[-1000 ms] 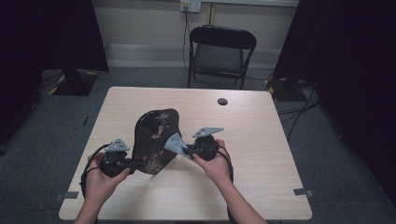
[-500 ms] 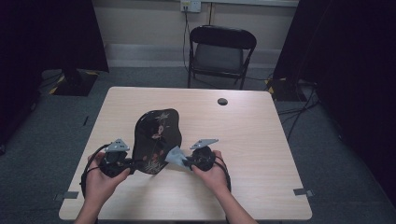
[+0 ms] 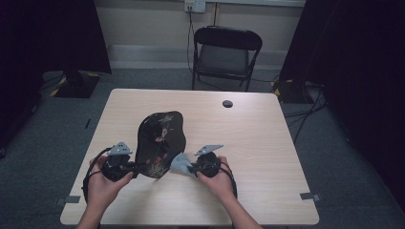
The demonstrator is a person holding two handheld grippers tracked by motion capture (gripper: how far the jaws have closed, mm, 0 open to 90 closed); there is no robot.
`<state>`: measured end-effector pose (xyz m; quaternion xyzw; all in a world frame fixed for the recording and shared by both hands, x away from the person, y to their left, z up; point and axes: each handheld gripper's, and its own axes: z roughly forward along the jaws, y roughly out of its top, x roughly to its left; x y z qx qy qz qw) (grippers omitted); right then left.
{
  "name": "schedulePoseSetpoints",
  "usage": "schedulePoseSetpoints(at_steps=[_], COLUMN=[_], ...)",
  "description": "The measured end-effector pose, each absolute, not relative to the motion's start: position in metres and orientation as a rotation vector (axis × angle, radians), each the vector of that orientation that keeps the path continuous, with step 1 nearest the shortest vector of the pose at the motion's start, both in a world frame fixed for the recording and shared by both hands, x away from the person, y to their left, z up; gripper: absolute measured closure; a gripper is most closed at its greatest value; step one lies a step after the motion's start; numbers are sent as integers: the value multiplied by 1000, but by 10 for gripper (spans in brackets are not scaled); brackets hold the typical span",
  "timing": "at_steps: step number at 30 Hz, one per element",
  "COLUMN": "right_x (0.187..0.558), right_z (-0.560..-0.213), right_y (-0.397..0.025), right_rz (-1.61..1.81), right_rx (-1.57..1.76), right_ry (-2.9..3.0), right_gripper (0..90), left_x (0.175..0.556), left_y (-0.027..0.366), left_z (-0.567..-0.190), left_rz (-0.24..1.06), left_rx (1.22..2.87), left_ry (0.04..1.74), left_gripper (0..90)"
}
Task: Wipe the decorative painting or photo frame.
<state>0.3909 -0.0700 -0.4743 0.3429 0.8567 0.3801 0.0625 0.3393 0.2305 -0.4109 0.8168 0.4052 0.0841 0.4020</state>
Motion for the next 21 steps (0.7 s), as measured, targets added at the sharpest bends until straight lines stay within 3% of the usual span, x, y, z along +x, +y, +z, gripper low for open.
schedulePoseSetpoints(at_steps=[21], right_x=[396], right_z=[-335], right_y=[-76], right_rz=[1331], right_rx=[851], right_ry=[2372], right_gripper=[803], left_x=[340], left_y=[230], left_z=[-411], left_rz=[208], left_rx=[2072], left_ry=[1021], left_gripper=[788])
